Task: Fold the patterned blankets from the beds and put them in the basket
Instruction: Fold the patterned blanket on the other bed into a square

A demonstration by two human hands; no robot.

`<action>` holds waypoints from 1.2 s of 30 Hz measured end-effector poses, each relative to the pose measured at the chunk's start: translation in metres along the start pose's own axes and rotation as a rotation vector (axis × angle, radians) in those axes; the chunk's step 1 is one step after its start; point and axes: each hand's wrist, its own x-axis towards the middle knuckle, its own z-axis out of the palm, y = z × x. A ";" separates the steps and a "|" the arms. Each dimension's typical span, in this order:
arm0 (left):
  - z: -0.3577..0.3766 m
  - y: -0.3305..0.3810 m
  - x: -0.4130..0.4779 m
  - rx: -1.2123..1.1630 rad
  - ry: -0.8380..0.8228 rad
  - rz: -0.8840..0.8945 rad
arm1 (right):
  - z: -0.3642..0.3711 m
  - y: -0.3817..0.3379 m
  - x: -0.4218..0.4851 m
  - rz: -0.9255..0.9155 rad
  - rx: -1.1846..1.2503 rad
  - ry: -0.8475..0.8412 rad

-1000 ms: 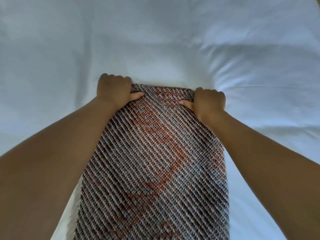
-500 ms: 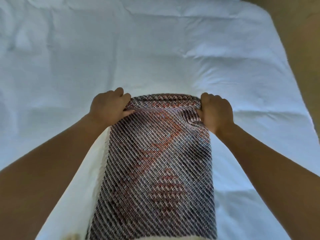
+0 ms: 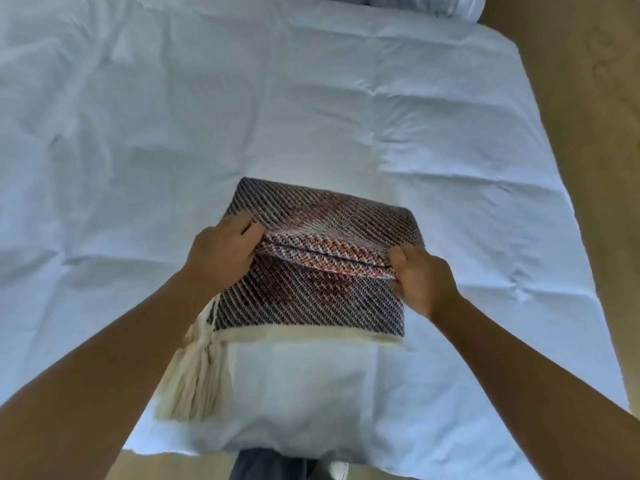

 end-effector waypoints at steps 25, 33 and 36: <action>0.064 0.090 -0.030 -0.196 -0.277 -0.158 | 0.059 -0.033 -0.013 0.694 0.508 0.162; 0.087 0.129 0.049 -0.248 -0.374 -0.017 | 0.073 0.026 0.034 1.366 1.184 0.224; 0.097 0.151 0.064 -0.282 -0.358 -0.071 | 0.080 0.044 0.043 1.358 1.617 0.120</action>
